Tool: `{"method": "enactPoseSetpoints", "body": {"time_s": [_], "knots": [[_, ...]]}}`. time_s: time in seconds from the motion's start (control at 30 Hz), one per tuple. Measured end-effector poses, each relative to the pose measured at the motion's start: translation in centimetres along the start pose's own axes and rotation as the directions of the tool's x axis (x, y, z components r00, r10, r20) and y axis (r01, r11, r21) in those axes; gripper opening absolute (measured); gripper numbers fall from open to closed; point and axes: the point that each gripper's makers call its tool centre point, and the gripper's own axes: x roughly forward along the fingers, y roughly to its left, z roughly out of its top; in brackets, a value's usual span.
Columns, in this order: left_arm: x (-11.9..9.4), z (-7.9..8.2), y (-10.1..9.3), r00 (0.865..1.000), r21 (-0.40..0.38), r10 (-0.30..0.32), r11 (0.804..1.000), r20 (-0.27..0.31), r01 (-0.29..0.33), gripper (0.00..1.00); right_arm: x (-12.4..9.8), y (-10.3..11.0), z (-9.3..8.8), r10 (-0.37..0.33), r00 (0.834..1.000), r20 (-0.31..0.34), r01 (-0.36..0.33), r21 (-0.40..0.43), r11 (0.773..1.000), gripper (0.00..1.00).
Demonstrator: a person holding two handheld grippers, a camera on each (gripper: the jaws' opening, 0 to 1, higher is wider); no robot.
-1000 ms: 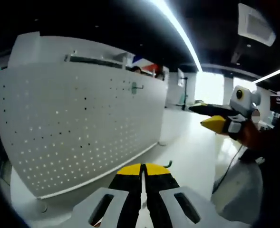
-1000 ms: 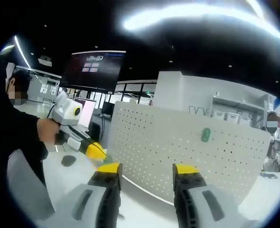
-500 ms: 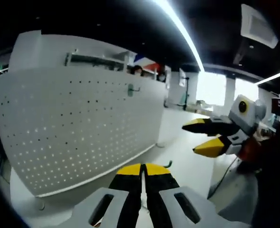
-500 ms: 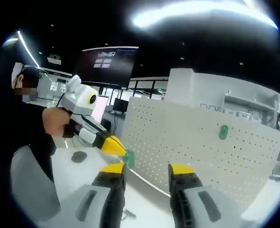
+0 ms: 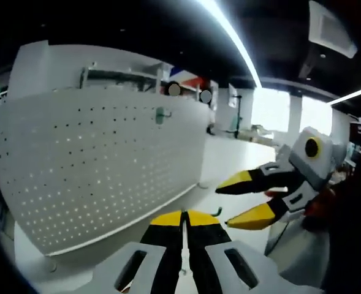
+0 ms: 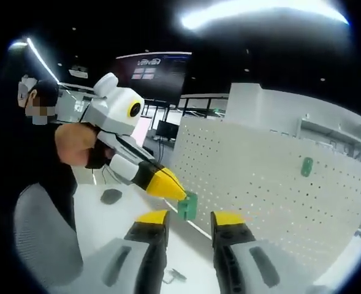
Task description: Insert the hook assembly into the mounting plate slot until the hook locks in place.
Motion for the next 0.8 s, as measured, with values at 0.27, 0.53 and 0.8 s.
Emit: {"method": "enactPoseSetpoints", "body": {"time_s": [0.27, 0.53, 0.8], "knots": [[-0.2, 0.1, -0.6, 1.000, -0.007, -0.014, 1.000, -0.001, 0.014, 0.01, 0.5, 0.3, -0.1, 0.010, 1.000, -0.002, -0.010, -0.010, 1.000, 0.19], [-0.4, 0.4, -1.3, 1.000, -0.013, -0.029, 0.999, 0.002, 0.029, 0.01, 0.9, 0.8, -0.3, 0.015, 1.000, -0.007, -0.015, -0.026, 1.000, 0.13], [-0.2, 0.6, -1.7, 0.999, -0.021, -0.037, 0.999, 0.002, 0.037, 0.01, 0.9, 0.4, -0.2, -0.003, 1.000, -0.006, 0.003, -0.054, 0.999, 0.09]]}}
